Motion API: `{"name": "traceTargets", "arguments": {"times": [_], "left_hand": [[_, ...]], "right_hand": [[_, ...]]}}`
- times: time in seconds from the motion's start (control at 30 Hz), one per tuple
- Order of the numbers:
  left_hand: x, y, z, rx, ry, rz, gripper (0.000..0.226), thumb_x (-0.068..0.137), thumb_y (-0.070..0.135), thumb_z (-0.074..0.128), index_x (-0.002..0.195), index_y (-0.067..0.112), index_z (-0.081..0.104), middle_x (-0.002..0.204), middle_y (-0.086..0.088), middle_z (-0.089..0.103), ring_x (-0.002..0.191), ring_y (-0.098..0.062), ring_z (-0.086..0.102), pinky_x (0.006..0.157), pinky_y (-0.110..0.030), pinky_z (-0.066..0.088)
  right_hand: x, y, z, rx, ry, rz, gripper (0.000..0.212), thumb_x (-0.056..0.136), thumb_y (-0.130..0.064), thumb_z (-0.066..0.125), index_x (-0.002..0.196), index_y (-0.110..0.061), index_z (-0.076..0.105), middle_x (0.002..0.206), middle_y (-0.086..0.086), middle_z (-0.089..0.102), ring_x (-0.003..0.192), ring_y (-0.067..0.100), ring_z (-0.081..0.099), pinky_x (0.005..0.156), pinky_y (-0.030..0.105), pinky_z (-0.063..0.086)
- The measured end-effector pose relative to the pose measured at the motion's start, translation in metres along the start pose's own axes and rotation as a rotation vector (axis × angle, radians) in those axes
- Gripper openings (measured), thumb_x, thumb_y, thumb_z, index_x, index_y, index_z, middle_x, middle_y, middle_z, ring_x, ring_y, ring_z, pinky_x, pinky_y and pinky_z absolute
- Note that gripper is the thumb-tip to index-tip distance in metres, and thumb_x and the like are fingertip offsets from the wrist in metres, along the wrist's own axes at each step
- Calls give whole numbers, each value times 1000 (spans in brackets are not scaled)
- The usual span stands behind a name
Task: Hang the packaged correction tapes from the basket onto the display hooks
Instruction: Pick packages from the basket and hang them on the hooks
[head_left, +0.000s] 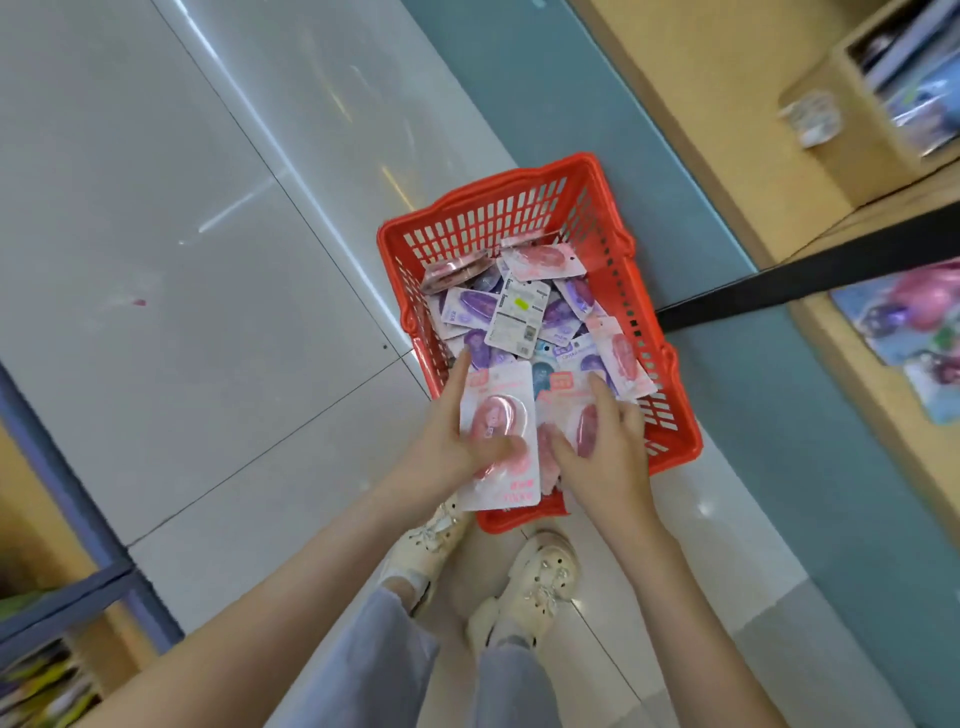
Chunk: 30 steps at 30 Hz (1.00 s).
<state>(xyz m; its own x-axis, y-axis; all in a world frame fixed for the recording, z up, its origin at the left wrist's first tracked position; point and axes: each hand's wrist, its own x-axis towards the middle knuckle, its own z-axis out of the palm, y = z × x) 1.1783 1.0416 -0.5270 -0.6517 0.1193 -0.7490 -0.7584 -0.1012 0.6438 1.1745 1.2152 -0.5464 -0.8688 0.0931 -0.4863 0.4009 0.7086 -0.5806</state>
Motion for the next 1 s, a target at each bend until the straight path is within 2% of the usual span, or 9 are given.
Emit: {"name": "traceTargets", "arguments": {"times": [0.07, 0.13, 0.23, 0.33, 0.43, 0.53, 0.67, 0.8, 1.0], "left_hand": [[-25, 35, 13, -74, -12, 20, 104, 75, -7, 75, 142, 46, 15, 121, 8, 63, 93, -4, 68, 56, -20, 51], [-50, 72, 24, -124, -44, -1, 111, 67, -7, 80, 145, 33, 12, 102, 1, 70, 78, -11, 70, 55, -25, 53], [-85, 132, 36, -114, -122, 16, 111, 55, 5, 83, 145, 25, 21, 106, -7, 72, 95, -30, 69, 81, -49, 56], [-128, 201, 46, -37, -226, 120, 73, 64, 11, 78, 129, 7, 46, 113, -13, 68, 99, -30, 67, 79, -41, 57], [-179, 269, 60, -85, -265, 228, 65, 65, 10, 76, 122, 11, 46, 111, -10, 65, 93, -23, 68, 73, -37, 56], [-238, 333, 82, -99, -343, 360, 63, 66, 4, 70, 121, 16, 42, 101, -7, 69, 83, -21, 70, 63, -35, 57], [-312, 401, 118, -10, -414, 544, 61, 65, 2, 68, 120, 12, 43, 99, -10, 70, 79, -22, 70, 63, -33, 57], [-395, 454, 166, 102, -471, 725, 57, 67, -3, 73, 115, 13, 48, 99, -8, 72, 83, -21, 71, 65, -31, 57], [-506, 524, 236, 180, -490, 1080, 48, 73, 1, 75, 113, 14, 51, 102, -8, 71, 90, -21, 69, 74, -33, 58]], "right_hand": [[-24, -33, -40, 33, 57, -90, 77, 82, -20, 73, 148, -22, 33, 113, 2, 35, 100, 13, 44, 86, 10, 28], [-45, -63, -82, 54, 122, -164, 76, 81, -21, 75, 146, -26, 34, 110, 2, 36, 99, 14, 44, 93, 18, 34], [-73, -106, -149, 95, 149, -217, 73, 84, -24, 72, 140, -40, 29, 109, -2, 34, 100, 11, 45, 96, 11, 32], [-104, -152, -215, 110, 201, -304, 70, 85, -23, 70, 138, -42, 28, 111, -2, 34, 99, -11, 38, 87, -5, 24], [-141, -199, -276, 96, 270, -362, 70, 86, -27, 68, 140, -41, 27, 110, -4, 32, 100, -25, 30, 84, -7, 23], [-181, -240, -335, 83, 367, -430, 72, 86, -29, 68, 141, -41, 23, 112, -5, 31, 103, -16, 33, 88, -4, 23], [-227, -286, -408, 58, 477, -557, 69, 85, -40, 64, 140, -40, 22, 115, -2, 33, 113, 9, 36, 100, 16, 28], [-288, -321, -493, 6, 551, -729, 68, 83, -43, 56, 143, -39, 26, 115, -4, 34, 105, 2, 36, 94, 0, 22], [-357, -355, -601, -139, 772, -913, 71, 83, -54, 54, 147, -34, 30, 112, -4, 36, 102, 9, 40, 91, 2, 26]]}}
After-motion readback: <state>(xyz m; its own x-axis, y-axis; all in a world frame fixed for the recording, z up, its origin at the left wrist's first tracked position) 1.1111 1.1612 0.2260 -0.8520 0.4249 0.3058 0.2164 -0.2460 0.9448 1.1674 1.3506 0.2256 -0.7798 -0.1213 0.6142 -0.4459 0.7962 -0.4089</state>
